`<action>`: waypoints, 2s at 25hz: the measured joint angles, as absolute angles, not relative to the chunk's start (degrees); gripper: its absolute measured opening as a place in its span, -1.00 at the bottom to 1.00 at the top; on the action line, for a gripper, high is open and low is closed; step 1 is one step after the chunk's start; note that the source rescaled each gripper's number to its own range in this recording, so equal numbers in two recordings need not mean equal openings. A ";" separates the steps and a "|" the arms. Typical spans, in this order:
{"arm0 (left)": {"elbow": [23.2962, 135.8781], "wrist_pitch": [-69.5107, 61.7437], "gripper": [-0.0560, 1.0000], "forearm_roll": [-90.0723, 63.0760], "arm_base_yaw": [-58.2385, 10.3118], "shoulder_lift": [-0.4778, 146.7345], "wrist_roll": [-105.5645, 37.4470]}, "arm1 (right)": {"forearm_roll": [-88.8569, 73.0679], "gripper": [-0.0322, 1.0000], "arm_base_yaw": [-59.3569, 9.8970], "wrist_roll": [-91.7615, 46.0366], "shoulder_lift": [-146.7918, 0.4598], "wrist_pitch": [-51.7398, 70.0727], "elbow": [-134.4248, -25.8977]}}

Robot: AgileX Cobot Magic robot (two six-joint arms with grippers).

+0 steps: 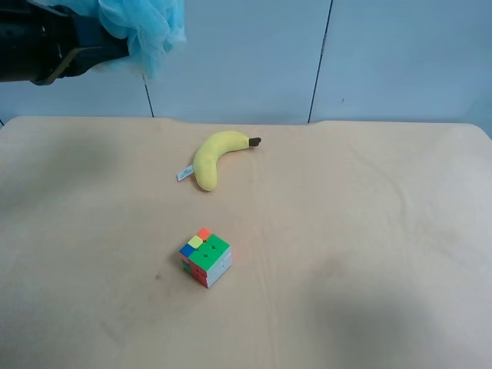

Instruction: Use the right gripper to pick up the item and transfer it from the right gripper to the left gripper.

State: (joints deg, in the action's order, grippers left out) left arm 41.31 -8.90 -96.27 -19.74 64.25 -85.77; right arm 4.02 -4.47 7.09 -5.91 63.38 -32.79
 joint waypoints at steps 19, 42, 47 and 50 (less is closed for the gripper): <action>41.31 -1.41 -0.89 -91.65 -1.49 78.44 -85.83 | 4.02 1.00 -4.47 7.09 -5.92 63.38 -32.79; 41.34 -3.57 -0.89 -91.59 -0.15 95.46 -85.88 | 4.02 1.00 -4.47 7.09 -5.92 63.38 -32.79; 41.34 -3.57 -0.89 -91.59 -0.15 95.46 -85.93 | 4.02 1.00 -4.47 7.09 -5.92 63.38 -32.79; 41.34 -3.57 -0.82 -91.59 -0.15 95.46 -85.93 | 4.02 1.00 -4.47 7.09 -5.92 63.38 -32.79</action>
State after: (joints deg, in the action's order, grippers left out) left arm 41.34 -3.57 -91.59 -0.15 95.46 -85.93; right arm 4.02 -4.47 7.09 -5.91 63.38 -32.79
